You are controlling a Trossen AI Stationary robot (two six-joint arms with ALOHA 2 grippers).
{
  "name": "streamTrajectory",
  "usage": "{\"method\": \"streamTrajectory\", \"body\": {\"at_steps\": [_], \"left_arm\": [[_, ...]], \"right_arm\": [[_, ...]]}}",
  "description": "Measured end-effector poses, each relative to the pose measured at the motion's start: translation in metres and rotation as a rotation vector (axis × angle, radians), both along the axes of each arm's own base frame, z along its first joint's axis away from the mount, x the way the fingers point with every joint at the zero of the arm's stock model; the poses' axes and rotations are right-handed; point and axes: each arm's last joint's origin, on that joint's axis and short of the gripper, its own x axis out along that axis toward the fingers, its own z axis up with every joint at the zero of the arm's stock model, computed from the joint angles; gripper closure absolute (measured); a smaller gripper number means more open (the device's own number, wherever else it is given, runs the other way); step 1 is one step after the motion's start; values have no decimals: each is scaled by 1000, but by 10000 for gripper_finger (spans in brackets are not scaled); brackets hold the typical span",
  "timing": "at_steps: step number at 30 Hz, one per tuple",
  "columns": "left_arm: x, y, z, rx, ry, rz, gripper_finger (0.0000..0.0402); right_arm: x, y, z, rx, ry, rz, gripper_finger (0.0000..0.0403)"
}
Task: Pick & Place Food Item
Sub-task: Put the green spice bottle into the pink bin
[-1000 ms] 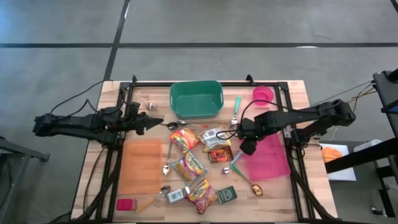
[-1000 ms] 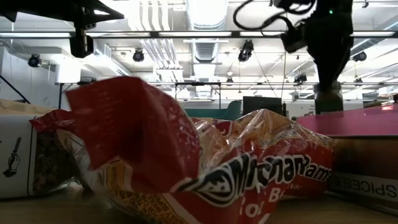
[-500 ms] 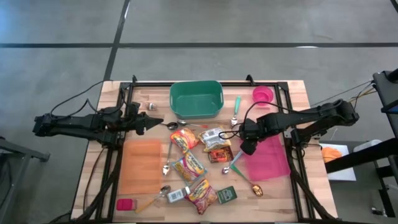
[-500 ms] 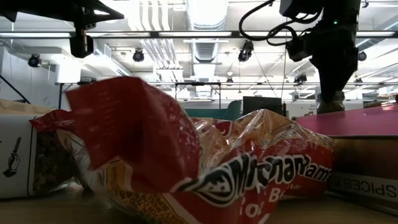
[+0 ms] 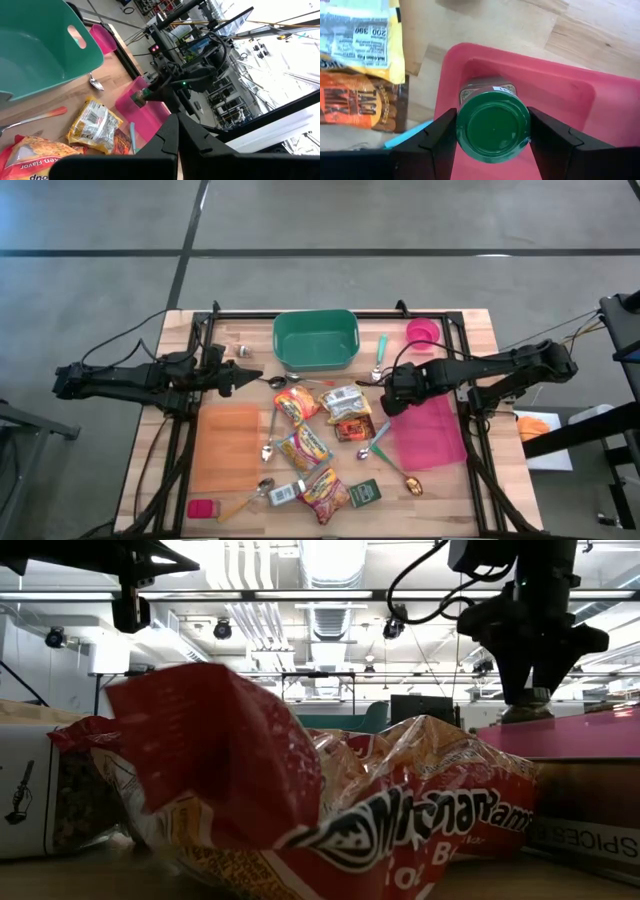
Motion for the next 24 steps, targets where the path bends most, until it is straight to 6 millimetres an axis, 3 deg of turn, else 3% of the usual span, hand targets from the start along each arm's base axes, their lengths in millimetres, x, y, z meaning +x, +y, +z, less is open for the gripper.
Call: {"method": "streamTrajectory", "body": {"at_steps": [13, 24], "left_arm": [[0, 0, 0, 0, 0, 3, 401], [0, 0, 0, 3, 1, 3, 401]], "right_arm": [[1, -3, -1, -22, -16, -102, 202], [1, -4, -2, -26, -11, -99, 109]]}}
